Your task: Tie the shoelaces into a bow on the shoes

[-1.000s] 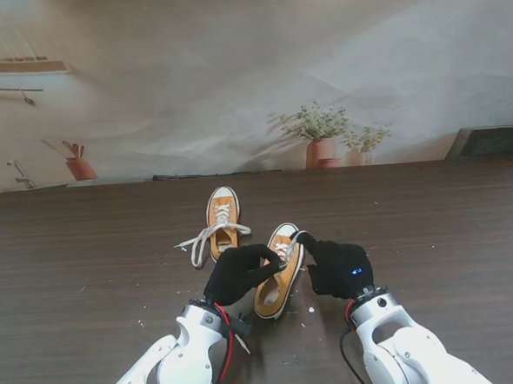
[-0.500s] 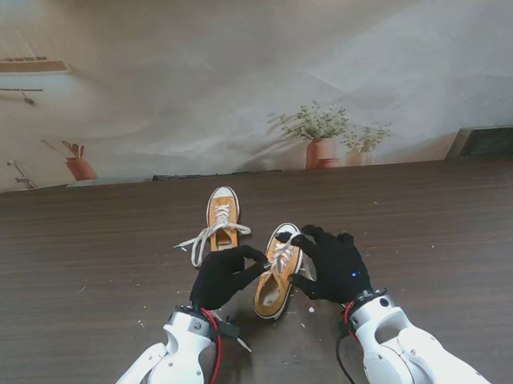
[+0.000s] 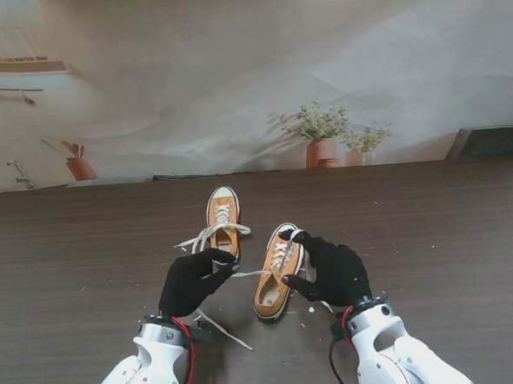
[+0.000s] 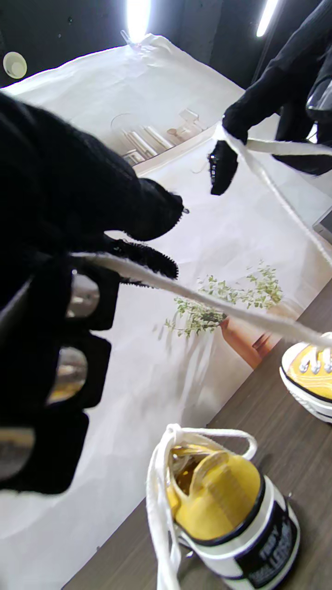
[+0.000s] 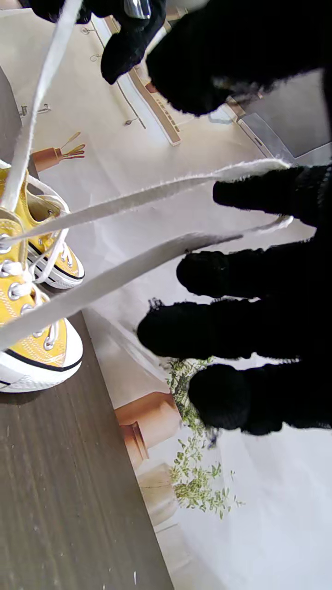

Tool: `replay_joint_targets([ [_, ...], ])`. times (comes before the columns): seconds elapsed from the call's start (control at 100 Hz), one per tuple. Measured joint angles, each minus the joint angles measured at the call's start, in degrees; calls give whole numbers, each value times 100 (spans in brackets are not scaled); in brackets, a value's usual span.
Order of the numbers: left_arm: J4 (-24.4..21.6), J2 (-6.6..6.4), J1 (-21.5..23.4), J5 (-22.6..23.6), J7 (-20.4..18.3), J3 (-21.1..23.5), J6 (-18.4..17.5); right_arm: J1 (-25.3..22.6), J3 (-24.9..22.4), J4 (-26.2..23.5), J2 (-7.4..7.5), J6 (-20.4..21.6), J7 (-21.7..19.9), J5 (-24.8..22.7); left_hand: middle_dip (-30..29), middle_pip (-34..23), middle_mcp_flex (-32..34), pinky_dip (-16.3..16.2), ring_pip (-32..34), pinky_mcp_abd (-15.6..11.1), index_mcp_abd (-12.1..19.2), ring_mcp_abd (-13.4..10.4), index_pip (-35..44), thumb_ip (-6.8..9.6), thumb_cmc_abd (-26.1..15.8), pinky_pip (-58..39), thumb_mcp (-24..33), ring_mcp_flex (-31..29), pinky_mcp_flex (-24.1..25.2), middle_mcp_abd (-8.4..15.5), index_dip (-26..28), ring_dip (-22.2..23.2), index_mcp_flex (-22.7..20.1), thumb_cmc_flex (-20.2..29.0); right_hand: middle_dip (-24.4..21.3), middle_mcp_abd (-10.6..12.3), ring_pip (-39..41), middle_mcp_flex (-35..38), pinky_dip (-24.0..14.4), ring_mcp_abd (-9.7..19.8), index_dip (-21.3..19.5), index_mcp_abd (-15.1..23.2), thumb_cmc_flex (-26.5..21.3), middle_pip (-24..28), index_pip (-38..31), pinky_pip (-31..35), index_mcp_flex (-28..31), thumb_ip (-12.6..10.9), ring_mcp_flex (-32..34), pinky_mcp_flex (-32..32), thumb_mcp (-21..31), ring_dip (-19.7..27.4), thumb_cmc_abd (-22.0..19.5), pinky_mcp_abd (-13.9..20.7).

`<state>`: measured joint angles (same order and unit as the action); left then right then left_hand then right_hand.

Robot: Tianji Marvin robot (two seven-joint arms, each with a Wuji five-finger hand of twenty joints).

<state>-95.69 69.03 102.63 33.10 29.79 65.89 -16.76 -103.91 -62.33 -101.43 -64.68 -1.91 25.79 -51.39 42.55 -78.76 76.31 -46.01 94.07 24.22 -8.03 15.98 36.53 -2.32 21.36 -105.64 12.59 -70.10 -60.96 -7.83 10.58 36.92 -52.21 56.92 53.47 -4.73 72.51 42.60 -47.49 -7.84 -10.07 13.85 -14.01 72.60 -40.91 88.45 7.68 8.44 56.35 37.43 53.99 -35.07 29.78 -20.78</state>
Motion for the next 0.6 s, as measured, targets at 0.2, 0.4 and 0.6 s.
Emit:
replay_joint_targets([
  [0.2,-106,-38,100,8,-14,119,-8,34,-11,52,-115,277,-48,843,-1,0,0,0,0,0,0,-1,15,31,0,0,0,0,0,1,0,0,0,0,-487,70,-54,1116,17,-208,-87,-832,-297,-309,-163,203,162,-1,910,901,589,389,236,-291],
  [0.4,-132,-52,111,97,3,147,-14,-1,-107,-60,-60,-271,-442,65,-1,0,0,0,0,0,0,-1,32,31,0,0,0,0,0,1,0,0,0,0,-1035,-19,-18,1678,48,-302,-88,214,-219,-866,-17,553,165,1,1402,1544,372,375,155,-360],
  [0.6,-132,-52,107,89,28,147,-36,27,-107,1,-120,71,-206,864,-1,0,0,0,0,0,0,-1,53,31,0,0,0,0,0,1,0,0,0,0,-1504,108,-202,2448,497,-580,-88,-2210,-342,-1110,-134,441,177,1,1635,1864,931,295,75,-848],
])
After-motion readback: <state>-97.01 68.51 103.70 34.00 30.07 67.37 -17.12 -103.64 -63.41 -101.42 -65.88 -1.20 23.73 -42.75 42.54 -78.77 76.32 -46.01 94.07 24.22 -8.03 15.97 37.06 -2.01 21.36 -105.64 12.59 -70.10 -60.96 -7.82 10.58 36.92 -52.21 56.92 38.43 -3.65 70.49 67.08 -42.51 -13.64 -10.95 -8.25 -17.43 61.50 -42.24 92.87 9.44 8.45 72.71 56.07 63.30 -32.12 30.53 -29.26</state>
